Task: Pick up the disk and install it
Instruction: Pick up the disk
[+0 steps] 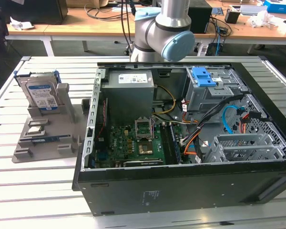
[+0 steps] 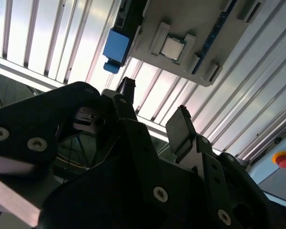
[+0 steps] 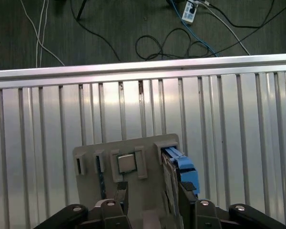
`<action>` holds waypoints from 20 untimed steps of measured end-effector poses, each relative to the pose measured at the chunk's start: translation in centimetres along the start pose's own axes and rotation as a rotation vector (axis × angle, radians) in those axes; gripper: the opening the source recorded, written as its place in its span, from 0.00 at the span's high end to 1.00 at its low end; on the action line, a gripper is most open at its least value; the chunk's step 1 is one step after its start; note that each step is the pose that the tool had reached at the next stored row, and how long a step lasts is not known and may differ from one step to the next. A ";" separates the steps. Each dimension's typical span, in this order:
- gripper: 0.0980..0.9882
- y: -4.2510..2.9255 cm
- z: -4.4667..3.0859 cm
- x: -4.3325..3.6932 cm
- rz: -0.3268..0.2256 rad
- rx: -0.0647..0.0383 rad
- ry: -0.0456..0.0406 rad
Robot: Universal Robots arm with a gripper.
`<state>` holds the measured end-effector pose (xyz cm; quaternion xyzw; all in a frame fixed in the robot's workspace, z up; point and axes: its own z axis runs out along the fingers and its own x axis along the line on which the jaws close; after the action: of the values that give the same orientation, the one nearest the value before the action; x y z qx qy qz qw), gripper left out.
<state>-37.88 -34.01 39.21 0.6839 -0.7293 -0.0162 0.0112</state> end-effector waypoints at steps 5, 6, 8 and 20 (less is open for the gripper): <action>0.50 -1.27 0.02 -1.10 0.000 0.000 0.0017; 0.50 -1.42 0.02 -1.20 0.000 0.000 0.0017; 0.50 -1.83 0.02 -1.45 0.000 0.000 0.0018; 0.50 -3.25 0.65 -1.81 0.000 0.000 0.0025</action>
<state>-34.54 -32.41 38.44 0.6839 -0.7293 -0.0154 0.0121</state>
